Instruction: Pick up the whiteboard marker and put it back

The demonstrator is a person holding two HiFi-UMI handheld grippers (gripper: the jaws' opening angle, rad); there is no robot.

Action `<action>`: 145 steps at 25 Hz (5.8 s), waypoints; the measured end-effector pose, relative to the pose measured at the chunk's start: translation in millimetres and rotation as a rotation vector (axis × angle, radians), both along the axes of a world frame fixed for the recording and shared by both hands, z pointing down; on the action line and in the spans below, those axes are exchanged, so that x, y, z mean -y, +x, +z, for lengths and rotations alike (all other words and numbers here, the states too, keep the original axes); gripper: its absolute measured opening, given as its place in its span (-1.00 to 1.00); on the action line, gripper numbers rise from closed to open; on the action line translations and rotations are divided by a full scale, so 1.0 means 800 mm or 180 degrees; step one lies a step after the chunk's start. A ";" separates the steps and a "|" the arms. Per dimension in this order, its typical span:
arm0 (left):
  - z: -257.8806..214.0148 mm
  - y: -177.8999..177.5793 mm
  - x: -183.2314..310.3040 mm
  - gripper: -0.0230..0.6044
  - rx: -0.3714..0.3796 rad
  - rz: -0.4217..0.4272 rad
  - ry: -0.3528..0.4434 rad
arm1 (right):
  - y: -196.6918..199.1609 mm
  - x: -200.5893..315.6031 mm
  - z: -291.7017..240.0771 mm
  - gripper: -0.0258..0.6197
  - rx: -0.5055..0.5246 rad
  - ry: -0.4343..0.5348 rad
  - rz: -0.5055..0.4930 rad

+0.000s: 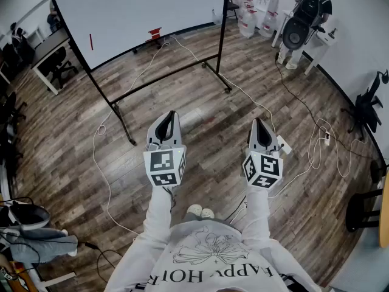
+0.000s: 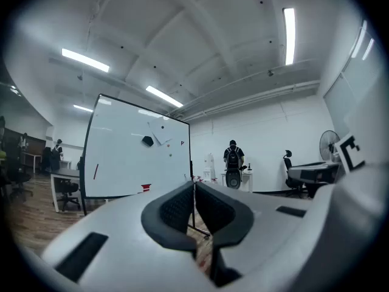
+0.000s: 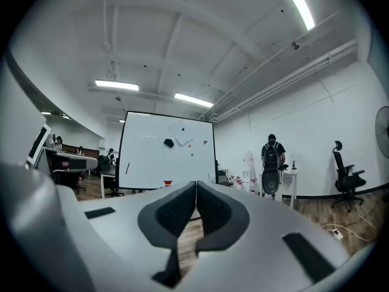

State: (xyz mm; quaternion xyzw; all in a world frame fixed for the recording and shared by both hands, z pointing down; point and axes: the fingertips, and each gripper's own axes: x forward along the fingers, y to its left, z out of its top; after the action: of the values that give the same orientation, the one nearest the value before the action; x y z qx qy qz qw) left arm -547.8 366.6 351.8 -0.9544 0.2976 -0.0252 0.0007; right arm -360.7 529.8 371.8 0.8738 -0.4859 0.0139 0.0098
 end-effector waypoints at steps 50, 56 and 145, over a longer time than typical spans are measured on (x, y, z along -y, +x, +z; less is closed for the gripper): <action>0.028 0.311 0.228 -0.89 0.0060 -0.0274 -0.0018 | 0.336 0.231 0.034 -0.91 0.0135 0.0027 -0.0143; 0.035 0.373 0.265 -0.89 0.0159 -0.0360 -0.0013 | 0.407 0.266 0.045 -0.91 0.0199 0.0002 -0.0183; 0.151 0.916 0.925 -0.89 0.0471 -0.2220 -0.0677 | 0.935 1.161 0.197 -0.54 0.0170 -0.1078 -0.2568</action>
State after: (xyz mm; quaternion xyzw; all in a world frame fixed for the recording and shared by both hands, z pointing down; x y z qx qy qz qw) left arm 185.2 -373.7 472.8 -0.7859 0.5998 -0.1236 -0.0856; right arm 387.1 -398.7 529.2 0.5995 -0.7792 0.1110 0.1450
